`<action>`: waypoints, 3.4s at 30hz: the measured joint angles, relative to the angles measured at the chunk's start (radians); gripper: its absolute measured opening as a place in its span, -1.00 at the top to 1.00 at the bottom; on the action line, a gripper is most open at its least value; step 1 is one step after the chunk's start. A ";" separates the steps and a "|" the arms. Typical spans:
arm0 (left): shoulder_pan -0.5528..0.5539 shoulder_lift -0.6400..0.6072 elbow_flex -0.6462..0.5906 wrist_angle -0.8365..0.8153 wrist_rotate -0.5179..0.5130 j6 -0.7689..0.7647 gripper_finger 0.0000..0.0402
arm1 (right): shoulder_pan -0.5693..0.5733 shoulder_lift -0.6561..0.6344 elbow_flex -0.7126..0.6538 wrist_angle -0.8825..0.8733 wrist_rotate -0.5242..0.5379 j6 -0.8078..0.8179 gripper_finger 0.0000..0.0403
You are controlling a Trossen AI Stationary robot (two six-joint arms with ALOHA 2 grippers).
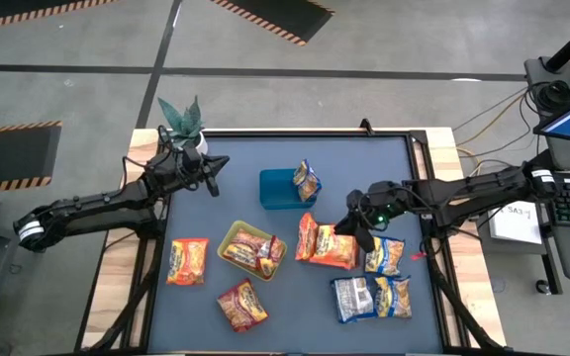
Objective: Sort Maruchan noodles
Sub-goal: Stack the orange noodle pack on top of the orange noodle pack in the black bin, then stack the red noodle pack on top of the red noodle pack in the yellow bin
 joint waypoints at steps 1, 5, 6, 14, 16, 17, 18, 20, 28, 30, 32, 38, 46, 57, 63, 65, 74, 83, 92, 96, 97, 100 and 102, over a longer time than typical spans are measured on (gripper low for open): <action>0.000 0.000 0.000 0.000 0.000 -0.001 1.00 | 0.000 0.002 0.000 0.002 0.000 0.003 0.71; 0.000 0.000 0.000 0.002 0.000 -0.006 1.00 | 0.000 0.022 0.000 0.004 0.000 0.052 0.71; 0.000 0.000 0.000 0.002 0.000 -0.007 1.00 | 0.000 0.034 0.000 0.004 0.000 0.067 0.71; 0.000 0.000 0.000 0.006 0.000 -0.007 1.00 | 0.001 0.221 0.000 -0.053 -0.165 0.197 0.71; 0.000 0.000 0.000 0.006 0.000 -0.007 1.00 | 0.001 0.260 0.000 -0.095 -0.186 0.232 0.71; 0.000 0.000 0.000 0.006 0.000 -0.007 1.00 | 0.000 0.277 0.000 -0.102 -0.197 0.245 0.71; 0.000 0.000 0.000 0.005 0.000 -0.007 1.00 | 0.000 0.291 0.003 -0.110 -0.209 0.256 0.71; 0.000 0.000 0.000 0.006 0.000 -0.007 1.00 | 0.000 0.316 0.005 -0.111 -0.231 0.270 0.71; 0.000 0.000 0.000 0.004 0.000 -0.007 1.00 | 0.000 0.322 0.053 -0.152 -0.233 0.239 0.71; 0.000 0.000 0.000 0.004 0.000 -0.007 1.00 | 0.000 0.292 0.087 -0.194 -0.223 0.229 0.71; 0.000 0.000 0.000 0.004 0.000 -0.007 1.00 | 0.000 0.255 0.135 -0.237 -0.191 0.214 0.71; 0.000 0.000 0.000 0.005 0.000 -0.007 1.00 | 0.000 0.198 0.263 -0.332 -0.011 0.067 0.71; -0.021 -0.001 0.000 0.023 0.067 -0.071 1.00 | -0.012 0.192 0.281 -0.096 0.054 -0.402 0.71; -0.143 -0.003 0.098 0.004 0.166 -0.163 1.00 | -0.102 0.123 0.189 0.057 0.052 -0.722 0.71; -0.230 0.003 0.263 -0.280 0.165 -0.166 1.00 | -0.114 0.011 0.079 0.149 0.050 -0.776 0.71; -0.252 0.011 0.335 -0.410 0.164 -0.183 1.00 | -0.114 -0.027 0.038 0.182 0.048 -0.799 0.71; -0.333 0.119 0.694 -1.076 0.164 -0.521 1.00 | -0.127 -0.202 -0.045 0.223 0.054 -0.832 0.71; -0.694 0.291 0.846 -1.221 0.077 -0.916 1.00 | -0.127 -0.264 -0.078 0.223 0.054 -0.886 0.71; -1.106 0.518 0.869 -1.200 -0.032 -1.147 1.00 | -0.127 -0.264 -0.078 0.229 0.054 -0.912 0.71; -1.175 0.625 0.869 -1.189 -0.037 -1.300 1.00 | -0.127 -0.264 -0.078 0.242 0.054 -0.916 0.71; -1.182 0.651 0.869 -1.185 -0.036 -1.320 0.99 | -0.127 -0.264 -0.078 0.250 0.054 -0.916 0.71; -1.187 0.719 0.869 -1.162 0.010 -1.362 0.92 | -0.127 -0.260 -0.078 0.255 0.054 -0.918 0.71; -1.187 0.759 0.869 -1.132 0.039 -1.379 0.84 | -0.127 -0.257 -0.078 0.254 0.054 -0.920 0.71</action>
